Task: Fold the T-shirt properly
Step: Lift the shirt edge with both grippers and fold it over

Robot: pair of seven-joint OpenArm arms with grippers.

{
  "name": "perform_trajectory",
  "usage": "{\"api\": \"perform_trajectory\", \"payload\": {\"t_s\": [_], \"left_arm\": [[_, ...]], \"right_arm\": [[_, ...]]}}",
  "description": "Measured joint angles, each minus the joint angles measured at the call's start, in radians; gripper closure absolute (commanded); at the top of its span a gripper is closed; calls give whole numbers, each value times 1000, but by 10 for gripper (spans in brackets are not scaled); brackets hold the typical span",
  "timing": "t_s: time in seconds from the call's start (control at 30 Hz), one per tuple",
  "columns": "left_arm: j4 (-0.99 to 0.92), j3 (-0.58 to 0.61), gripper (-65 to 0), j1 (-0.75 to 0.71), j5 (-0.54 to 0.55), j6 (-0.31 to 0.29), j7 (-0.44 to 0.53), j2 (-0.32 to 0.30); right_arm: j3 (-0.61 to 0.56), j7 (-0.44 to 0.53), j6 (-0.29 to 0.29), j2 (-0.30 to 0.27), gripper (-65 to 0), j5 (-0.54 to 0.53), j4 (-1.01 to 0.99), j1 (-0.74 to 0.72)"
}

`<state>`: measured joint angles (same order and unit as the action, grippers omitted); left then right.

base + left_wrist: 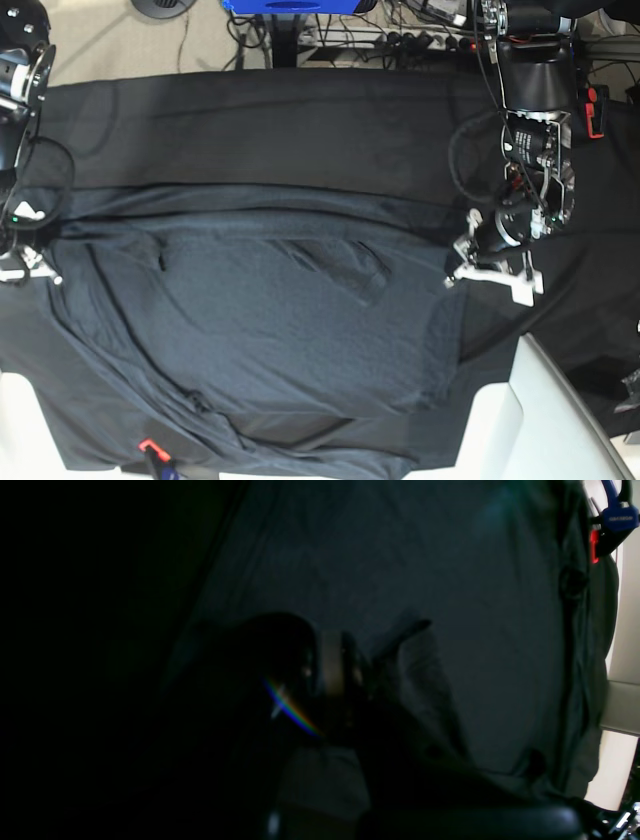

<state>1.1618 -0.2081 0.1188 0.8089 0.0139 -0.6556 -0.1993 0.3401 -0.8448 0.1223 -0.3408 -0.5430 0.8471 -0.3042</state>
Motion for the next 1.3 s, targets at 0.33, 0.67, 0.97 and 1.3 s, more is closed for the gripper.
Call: {"api": "perform_trajectory", "payload": {"t_s": [0.33,0.67,0.97,1.3], "left_arm": [[-27,-2,0,0,0,1,79,-1],[-27,-2,-258,-2,5,1,80,0],[-12,-130,-638,-4,2,3,83,1],[380,-174,-563,-320,-5,-3,85,-73]], "right_arm": [[-2,45,-52,11,0,-1,0,0],[-2,47,-52,11,-138,1,0,0],[2,159,-55,11,-320,-6,286,81],[354,139,-74,176,-320,-119,573,367]]}}
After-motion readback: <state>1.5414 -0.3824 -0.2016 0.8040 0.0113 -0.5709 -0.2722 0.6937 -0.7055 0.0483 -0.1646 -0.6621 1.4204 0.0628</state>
